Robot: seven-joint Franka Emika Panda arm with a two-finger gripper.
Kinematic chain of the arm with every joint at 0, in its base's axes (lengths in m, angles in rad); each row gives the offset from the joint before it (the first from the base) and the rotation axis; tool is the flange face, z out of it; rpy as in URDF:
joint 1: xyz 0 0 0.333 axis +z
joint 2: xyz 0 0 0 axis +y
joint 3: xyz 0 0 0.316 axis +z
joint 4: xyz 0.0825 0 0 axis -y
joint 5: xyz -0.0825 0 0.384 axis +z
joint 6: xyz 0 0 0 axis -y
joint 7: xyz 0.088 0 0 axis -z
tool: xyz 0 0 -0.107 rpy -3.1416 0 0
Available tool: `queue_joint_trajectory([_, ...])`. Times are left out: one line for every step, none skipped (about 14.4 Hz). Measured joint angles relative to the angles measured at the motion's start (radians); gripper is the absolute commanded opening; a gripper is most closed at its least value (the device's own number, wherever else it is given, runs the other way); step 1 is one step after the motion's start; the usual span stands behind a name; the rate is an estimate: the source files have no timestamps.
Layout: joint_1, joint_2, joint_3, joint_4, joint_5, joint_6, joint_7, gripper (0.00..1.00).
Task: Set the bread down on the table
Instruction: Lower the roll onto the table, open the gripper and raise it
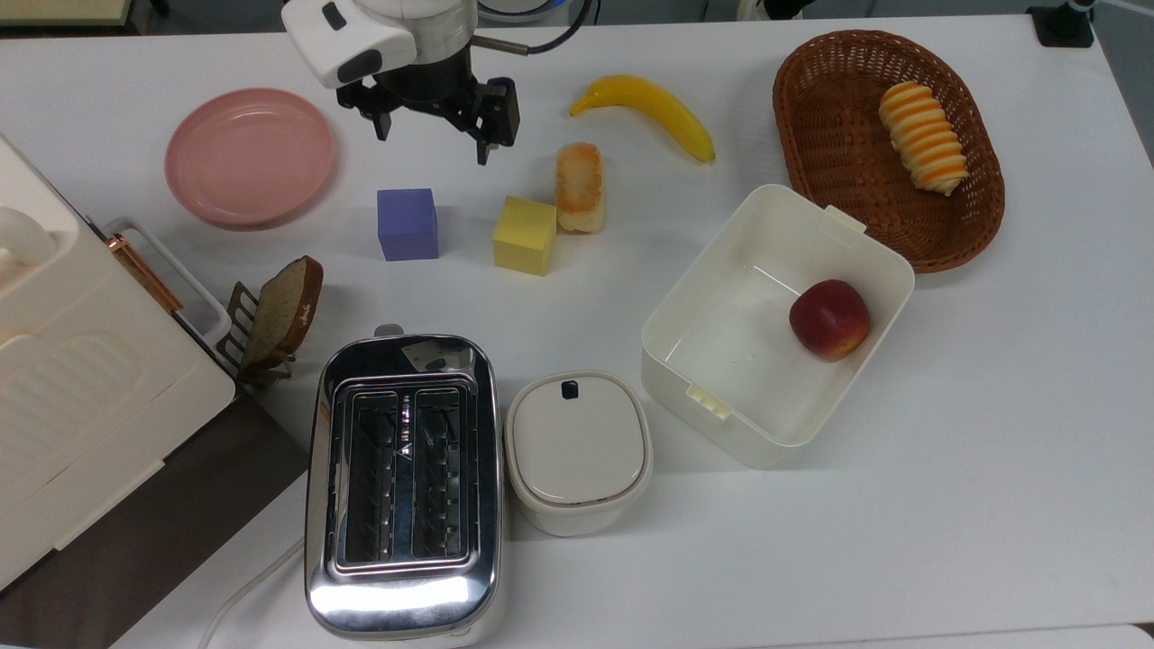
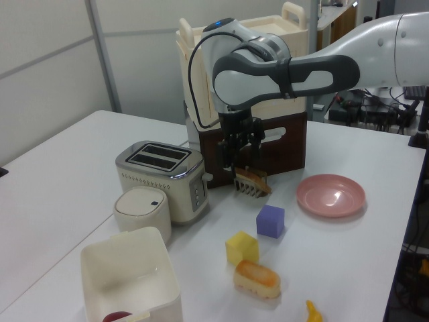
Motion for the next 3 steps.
queue_joint_trajectory([0.0, 0.0, 0.0, 0.001, 0.0, 0.016, 0.014, 1.0])
queue_joint_trajectory([0.0, 0.0, 0.0, 0.002, 0.0, 0.027, 0.021, 1.0])
queue_joint_trajectory([0.0, 0.0, 0.0, 0.002, 0.0, 0.037, 0.025, 1.0])
